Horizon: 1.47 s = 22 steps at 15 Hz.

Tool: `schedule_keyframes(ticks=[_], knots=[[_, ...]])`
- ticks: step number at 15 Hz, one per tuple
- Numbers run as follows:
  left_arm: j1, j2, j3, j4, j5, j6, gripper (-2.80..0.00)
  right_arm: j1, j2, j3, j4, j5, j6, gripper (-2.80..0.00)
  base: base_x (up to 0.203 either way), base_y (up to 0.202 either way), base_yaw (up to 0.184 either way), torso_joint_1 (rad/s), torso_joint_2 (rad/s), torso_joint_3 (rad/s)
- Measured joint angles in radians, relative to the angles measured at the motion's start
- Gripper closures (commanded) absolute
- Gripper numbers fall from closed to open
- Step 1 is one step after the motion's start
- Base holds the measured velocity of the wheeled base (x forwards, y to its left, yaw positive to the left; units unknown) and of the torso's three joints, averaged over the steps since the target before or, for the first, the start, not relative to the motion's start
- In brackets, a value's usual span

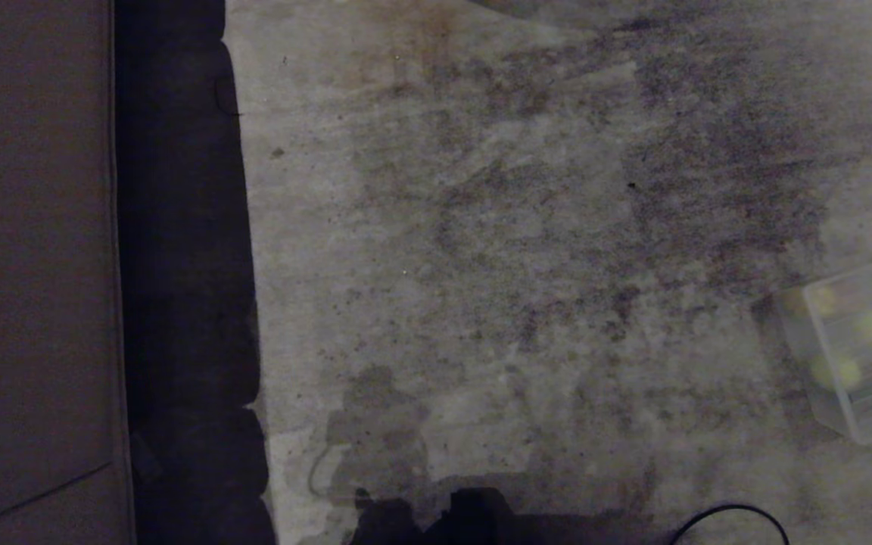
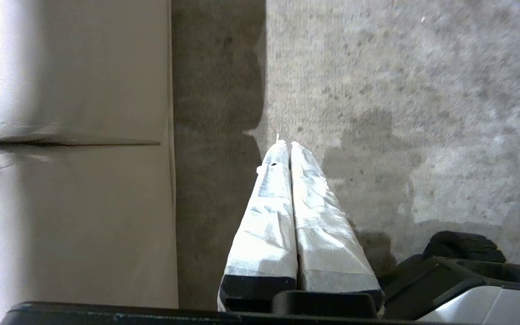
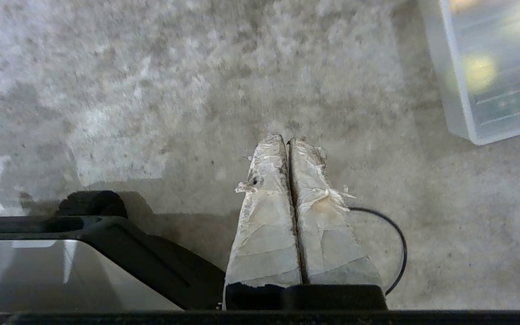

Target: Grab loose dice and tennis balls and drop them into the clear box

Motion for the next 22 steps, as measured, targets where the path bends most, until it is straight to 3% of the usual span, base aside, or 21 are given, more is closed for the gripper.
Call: schedule_keyframes(ticks=[22], knots=[[0.000, 0.000, 0.000, 0.000, 0.000, 0.003, 0.00, 0.000, 0.000, 0.000, 0.000, 0.000, 0.000, 0.00, 0.000, 0.000, 0.000, 0.002, 0.00, 0.203]])
